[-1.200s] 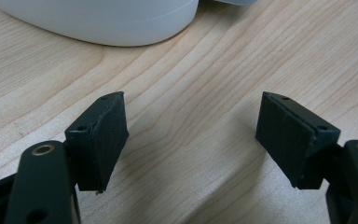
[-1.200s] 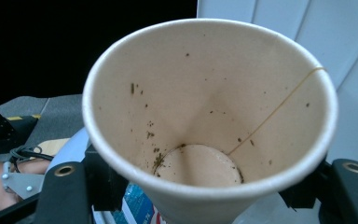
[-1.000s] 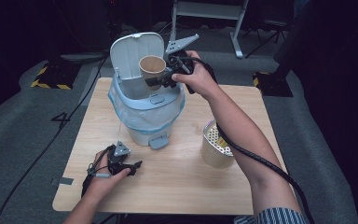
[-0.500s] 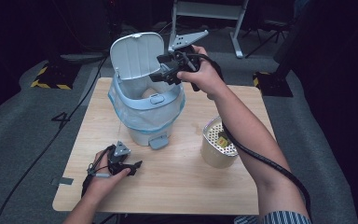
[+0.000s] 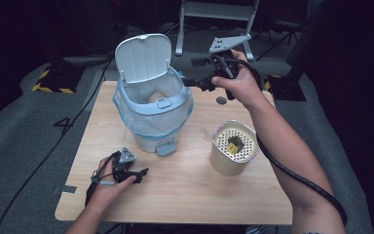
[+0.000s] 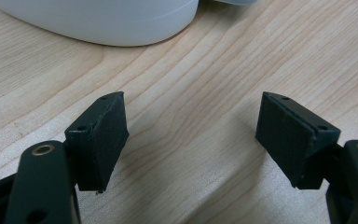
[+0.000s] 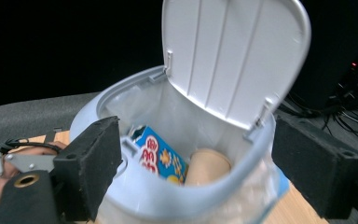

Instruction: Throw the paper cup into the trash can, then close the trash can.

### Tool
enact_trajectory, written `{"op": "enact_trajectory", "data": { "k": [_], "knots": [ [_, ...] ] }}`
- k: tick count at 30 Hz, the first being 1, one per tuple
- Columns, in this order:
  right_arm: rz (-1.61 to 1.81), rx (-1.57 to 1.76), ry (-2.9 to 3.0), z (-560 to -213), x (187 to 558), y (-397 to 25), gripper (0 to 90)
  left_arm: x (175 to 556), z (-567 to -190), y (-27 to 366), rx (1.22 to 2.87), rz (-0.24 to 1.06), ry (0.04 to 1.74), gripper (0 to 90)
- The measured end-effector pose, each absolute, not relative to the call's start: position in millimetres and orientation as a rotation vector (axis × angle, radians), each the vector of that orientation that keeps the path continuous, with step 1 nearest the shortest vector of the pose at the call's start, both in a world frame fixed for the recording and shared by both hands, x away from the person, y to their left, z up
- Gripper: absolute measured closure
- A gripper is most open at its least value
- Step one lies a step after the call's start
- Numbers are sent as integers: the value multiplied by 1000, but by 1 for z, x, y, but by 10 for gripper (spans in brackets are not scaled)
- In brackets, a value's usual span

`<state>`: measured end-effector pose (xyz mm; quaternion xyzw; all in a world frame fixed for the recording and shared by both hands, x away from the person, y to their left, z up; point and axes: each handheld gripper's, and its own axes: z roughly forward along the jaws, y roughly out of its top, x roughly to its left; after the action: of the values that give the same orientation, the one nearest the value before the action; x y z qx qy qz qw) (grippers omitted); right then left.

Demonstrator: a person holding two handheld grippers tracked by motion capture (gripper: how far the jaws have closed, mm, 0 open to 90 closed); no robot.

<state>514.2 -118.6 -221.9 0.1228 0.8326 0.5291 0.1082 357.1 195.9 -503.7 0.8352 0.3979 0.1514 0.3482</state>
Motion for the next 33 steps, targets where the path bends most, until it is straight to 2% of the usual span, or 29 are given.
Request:
{"op": "enact_trajectory", "data": {
  "k": [21,33],
  "knots": [
    [1452,616,2320,-245,451,-255,176,357,-504,195,2168,401,1030,247],
    [1425,779,2257,-288,399,-320,208,357,-504,195,2165,404,1035,247]
  ]
}}
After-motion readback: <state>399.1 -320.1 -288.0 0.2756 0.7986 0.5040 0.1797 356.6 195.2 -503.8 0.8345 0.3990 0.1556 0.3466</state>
